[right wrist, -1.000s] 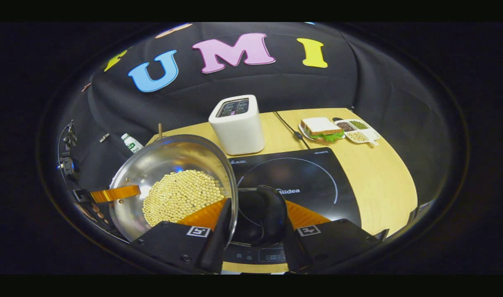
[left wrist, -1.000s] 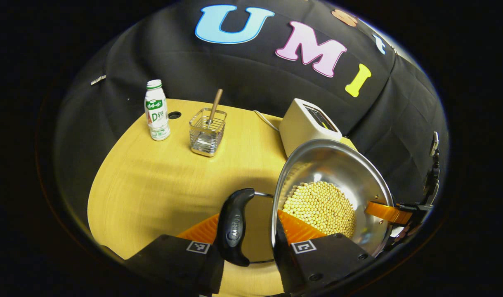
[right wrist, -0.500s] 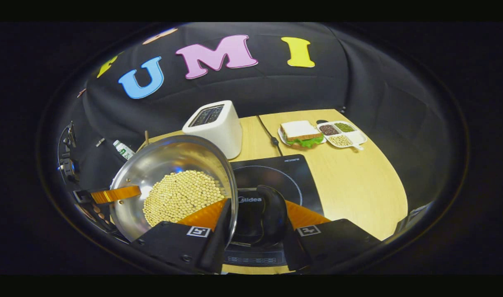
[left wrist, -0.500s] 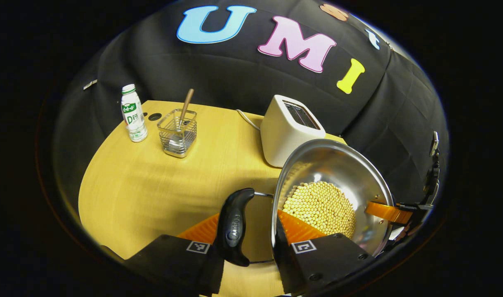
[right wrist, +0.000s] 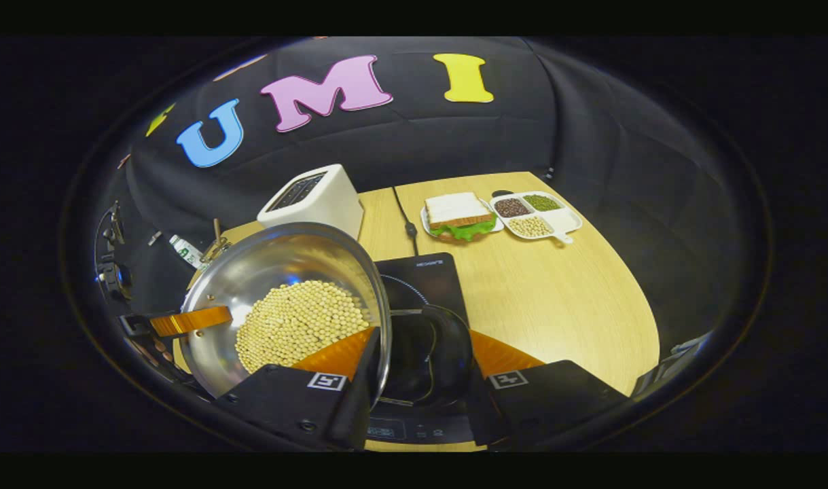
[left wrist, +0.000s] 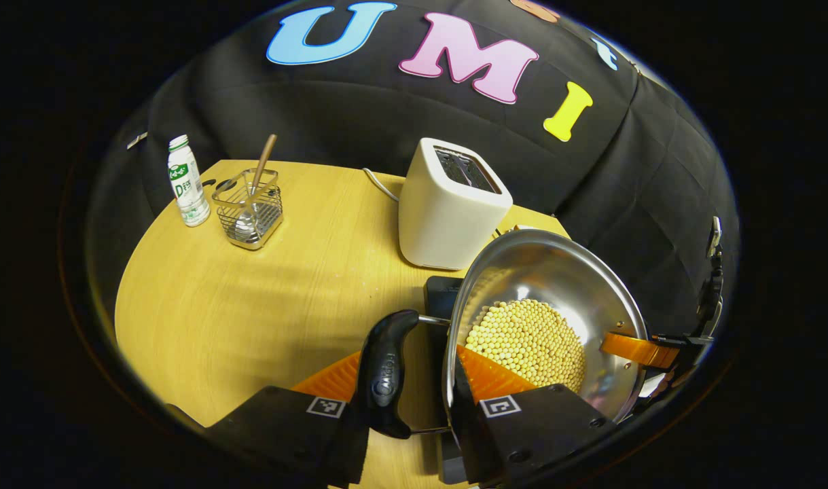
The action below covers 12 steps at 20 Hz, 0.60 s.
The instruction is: First push the handle of the pot to place it horizontally, then grasp the pot with both hands and set it on the induction cooktop.
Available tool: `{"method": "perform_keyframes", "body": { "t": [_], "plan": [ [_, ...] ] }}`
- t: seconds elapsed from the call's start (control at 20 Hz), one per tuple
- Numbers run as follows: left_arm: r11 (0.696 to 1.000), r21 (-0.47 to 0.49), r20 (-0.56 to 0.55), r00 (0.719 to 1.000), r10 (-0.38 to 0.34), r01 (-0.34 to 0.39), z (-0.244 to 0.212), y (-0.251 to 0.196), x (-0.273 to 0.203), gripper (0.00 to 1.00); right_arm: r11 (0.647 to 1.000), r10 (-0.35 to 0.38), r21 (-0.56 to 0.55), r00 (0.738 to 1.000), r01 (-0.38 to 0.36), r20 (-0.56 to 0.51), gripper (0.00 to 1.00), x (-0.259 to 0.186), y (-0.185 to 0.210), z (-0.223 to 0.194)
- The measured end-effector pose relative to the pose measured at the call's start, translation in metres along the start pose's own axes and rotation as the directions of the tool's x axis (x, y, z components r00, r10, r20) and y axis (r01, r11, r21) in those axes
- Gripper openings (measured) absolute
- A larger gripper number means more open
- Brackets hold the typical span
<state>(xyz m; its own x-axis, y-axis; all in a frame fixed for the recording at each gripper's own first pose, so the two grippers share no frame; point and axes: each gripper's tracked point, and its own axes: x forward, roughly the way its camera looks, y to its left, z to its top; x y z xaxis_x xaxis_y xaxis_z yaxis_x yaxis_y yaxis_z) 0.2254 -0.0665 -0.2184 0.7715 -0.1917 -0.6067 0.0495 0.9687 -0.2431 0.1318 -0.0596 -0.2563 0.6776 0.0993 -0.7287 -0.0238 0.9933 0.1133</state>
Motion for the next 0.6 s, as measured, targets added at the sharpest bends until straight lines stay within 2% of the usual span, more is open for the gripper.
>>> {"method": "perform_keyframes", "body": {
  "t": [0.35,0.4,0.45,0.6],
  "plan": [
    [1.0,0.0,-0.016,1.0,0.014,-0.014,-0.005,-0.02,0.021,0.57,1.0,-0.002,0.012,1.0,0.002,-0.031,0.61,0.02,-0.03,0.0],
    [1.0,-0.004,-0.015,1.0,0.016,-0.016,-0.008,-0.023,0.023,0.58,1.0,-0.002,0.01,0.999,0.002,-0.037,0.57,0.023,-0.034,0.0],
    [1.0,-0.007,-0.016,1.0,0.018,-0.018,-0.009,-0.025,0.025,0.58,1.0,0.0,0.009,0.999,0.0,-0.042,0.61,0.029,-0.035,0.0],
    [0.999,-0.02,-0.018,1.0,0.026,-0.026,-0.013,-0.029,0.037,0.58,1.0,-0.001,0.007,0.998,0.001,-0.057,0.61,0.037,-0.04,-0.001]
  ]
}}
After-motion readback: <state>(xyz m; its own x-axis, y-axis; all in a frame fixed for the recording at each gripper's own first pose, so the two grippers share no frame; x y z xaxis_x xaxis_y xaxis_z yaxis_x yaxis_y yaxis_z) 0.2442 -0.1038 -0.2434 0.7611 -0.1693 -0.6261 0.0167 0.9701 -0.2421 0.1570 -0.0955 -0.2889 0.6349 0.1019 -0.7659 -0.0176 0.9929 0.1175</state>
